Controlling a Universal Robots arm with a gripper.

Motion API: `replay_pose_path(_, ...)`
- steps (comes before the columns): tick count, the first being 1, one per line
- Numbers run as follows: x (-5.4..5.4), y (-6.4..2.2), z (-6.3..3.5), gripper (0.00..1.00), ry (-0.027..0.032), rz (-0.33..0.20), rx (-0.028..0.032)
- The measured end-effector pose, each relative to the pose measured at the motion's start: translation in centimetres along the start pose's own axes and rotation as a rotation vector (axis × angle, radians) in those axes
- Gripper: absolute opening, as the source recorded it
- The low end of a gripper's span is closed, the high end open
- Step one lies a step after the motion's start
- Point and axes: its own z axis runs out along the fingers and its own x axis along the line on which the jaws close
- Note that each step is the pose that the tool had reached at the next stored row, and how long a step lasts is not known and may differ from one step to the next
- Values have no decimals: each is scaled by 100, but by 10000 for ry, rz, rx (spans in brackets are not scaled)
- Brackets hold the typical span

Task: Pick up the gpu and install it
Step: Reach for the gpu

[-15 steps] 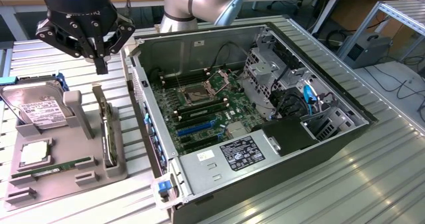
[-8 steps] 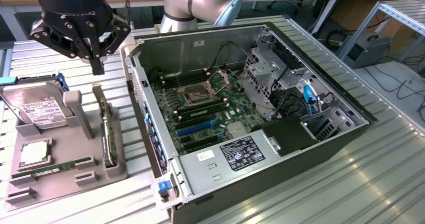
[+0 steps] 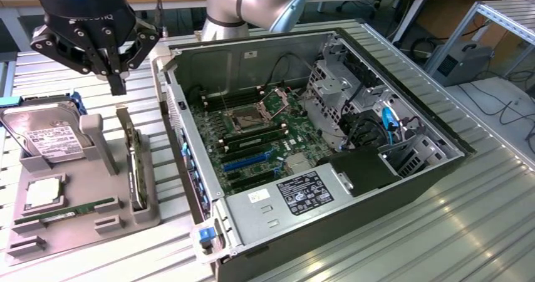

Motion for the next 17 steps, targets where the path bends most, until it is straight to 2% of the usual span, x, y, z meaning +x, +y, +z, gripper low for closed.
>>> replay_pose_path(17,126,-9,-3,11,-1,0,-1)
